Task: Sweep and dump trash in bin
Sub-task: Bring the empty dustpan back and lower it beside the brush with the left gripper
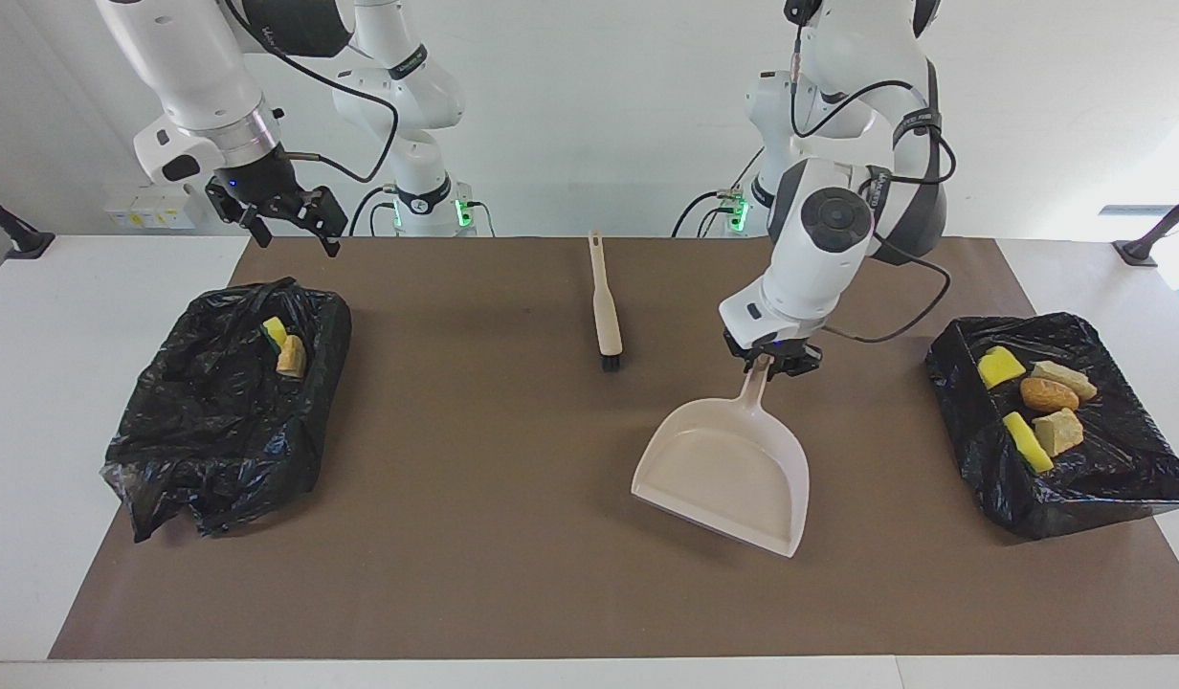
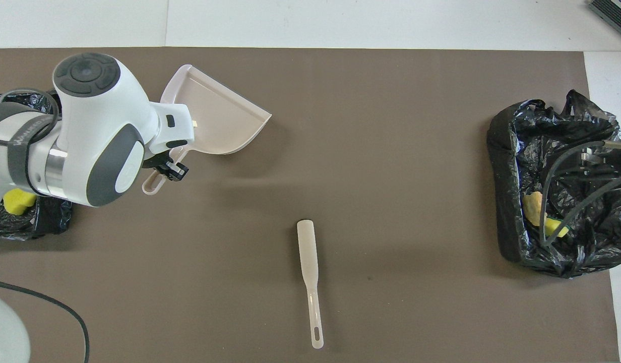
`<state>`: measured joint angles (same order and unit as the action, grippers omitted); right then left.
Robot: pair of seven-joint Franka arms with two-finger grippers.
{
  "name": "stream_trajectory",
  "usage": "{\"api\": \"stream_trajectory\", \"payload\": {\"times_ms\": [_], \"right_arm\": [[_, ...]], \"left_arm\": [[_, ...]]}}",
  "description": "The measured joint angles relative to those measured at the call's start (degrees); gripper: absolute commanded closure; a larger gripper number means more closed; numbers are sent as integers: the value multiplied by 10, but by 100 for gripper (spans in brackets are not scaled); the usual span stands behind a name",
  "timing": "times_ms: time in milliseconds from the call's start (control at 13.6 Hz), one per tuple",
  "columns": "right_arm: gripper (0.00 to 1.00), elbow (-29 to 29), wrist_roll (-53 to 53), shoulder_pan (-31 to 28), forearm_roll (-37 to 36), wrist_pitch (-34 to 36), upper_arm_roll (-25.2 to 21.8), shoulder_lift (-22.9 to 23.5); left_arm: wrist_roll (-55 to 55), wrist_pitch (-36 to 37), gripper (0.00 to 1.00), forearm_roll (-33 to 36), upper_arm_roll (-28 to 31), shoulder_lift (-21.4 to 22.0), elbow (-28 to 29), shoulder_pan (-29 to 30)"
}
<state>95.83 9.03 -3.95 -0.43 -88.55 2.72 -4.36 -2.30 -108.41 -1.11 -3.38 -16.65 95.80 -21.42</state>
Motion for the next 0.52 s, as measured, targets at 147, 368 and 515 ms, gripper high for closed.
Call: {"api": "stream_trajectory", "payload": {"times_ms": [147, 368, 515], "right_arm": [[0, -6, -18, -1, 0, -4, 0, 1], [0, -13, -45, -2, -2, -5, -2, 2], [0, -18, -47, -3, -2, -5, -2, 2]], "left_arm": [[-66, -23, 100, -30, 0, -17, 0, -31], [-178, -68, 100, -48, 0, -34, 0, -67], [-214, -72, 100, -55, 0, -37, 1, -83]]}}
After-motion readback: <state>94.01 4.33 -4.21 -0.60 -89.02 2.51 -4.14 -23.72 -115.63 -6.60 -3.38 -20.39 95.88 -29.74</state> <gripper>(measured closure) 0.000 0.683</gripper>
